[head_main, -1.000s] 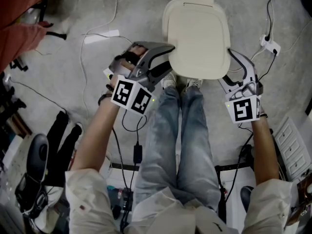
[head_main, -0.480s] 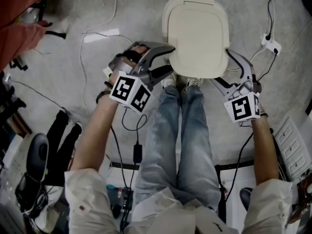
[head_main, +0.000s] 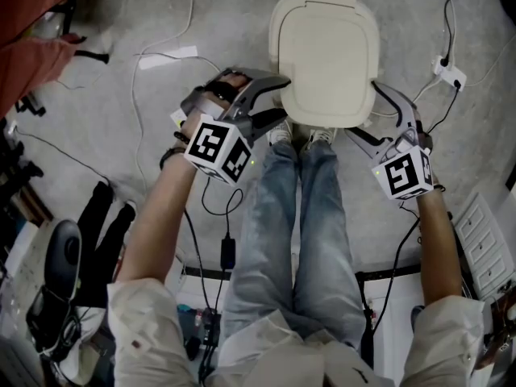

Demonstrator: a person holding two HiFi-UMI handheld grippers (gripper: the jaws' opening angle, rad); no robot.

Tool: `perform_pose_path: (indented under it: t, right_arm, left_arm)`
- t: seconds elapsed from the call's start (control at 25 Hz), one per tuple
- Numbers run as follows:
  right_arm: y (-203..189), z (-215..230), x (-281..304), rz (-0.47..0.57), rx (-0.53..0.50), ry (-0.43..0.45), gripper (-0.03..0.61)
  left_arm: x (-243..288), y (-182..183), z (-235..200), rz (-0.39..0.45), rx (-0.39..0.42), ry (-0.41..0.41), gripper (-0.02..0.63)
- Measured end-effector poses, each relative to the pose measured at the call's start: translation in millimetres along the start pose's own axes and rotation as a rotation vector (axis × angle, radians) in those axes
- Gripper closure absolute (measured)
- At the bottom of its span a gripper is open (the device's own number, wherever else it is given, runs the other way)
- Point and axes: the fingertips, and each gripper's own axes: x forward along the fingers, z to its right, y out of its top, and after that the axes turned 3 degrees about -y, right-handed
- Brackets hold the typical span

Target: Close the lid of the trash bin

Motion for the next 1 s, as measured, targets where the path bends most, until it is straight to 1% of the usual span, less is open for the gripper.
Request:
perform_pose_path:
  t: [0.12, 0.36, 0.52, 0.8, 0.92, 1.0]
  right_arm:
    - [-2, 0, 2, -0.005, 0.005, 0.004, 0.140]
    - [-4, 0, 5, -0.002, 0.014, 0.013, 0.138]
    - [-8, 0, 9, -0.017, 0.031, 0.029, 0.138]
    - [-9, -2, 9, -0.016, 0.072, 0.050, 0.138]
    - [-7, 2, 10, -0.001, 0.152, 0.059, 0.140]
    - [-6, 7, 13, 0.011, 0.215, 0.052, 0.166]
  left_arm:
    - [2, -2, 1, 0.001, 0.002, -0.004, 0.330]
    - [4, -5, 2, 0.012, -0.021, -0.025, 0.325]
    - [7, -6, 2, 0.034, -0.096, -0.068, 0.324]
    - [9, -5, 3, 0.055, -0.172, -0.093, 0.324]
    - [11, -5, 0, 0.079, -0.252, -0.099, 0.331]
    - [12, -7, -5, 0.094, -0.304, -0.082, 0.367]
